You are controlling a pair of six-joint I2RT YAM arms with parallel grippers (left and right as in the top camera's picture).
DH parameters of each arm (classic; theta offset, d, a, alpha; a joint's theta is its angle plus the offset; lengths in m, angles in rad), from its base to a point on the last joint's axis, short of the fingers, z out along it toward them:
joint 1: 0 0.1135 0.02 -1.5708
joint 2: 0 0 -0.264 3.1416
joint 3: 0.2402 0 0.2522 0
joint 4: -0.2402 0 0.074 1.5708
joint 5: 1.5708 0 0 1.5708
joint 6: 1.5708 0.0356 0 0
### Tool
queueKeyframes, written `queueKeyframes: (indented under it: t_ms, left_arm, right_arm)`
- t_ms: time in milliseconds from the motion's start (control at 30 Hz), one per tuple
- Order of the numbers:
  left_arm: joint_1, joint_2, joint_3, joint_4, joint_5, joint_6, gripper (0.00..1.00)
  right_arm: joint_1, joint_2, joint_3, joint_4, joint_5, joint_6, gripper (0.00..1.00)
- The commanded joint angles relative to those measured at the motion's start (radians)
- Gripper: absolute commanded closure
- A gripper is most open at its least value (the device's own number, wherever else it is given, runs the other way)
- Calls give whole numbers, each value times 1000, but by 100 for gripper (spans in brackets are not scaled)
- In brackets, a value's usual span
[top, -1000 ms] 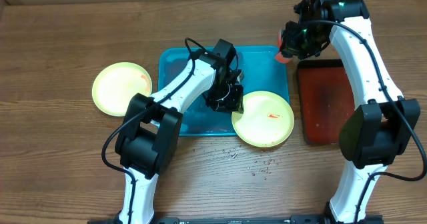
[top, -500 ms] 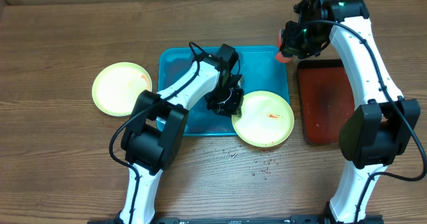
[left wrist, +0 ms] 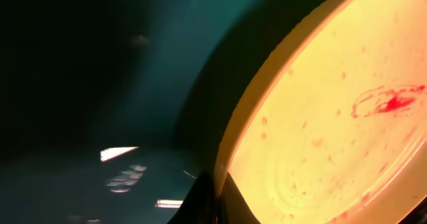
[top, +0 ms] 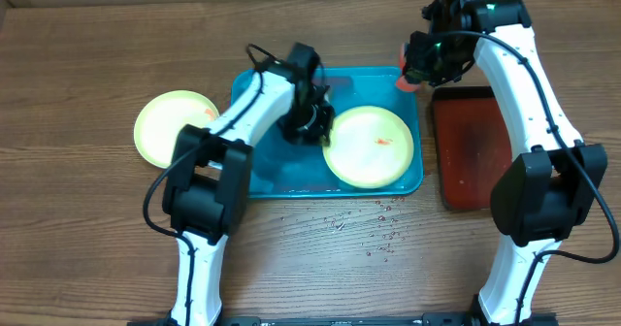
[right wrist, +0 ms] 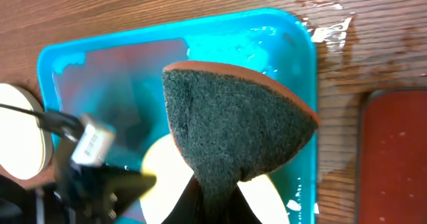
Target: Clean dirty plates on tray and stack at the side
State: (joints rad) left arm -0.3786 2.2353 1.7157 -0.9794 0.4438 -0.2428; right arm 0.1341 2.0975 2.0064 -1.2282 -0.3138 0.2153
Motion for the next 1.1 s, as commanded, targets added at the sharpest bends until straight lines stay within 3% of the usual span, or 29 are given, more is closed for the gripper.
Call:
queueKeyframes:
  t_ms: [0,133,400,600,1067]
  left_arm:
    - [58,15,42,1,-130,90,96]
    - [89,16,40,1,-284,122,96]
    - [101,16,39,10,-294,88,96]
    - [101,16,39,8,-290,59,96]
    - [164,16,37,-19,-47,63,96]
  right_arm:
    - [34,-4,-5,11,-2,-6,96]
    - [71,-3,-5,12,-2,-6,96]
    - [176,45,-5,21,-2,0,96]
    - [256,122,-5,21,85,86,96]
    - [299,220,-74,54,167,160,96]
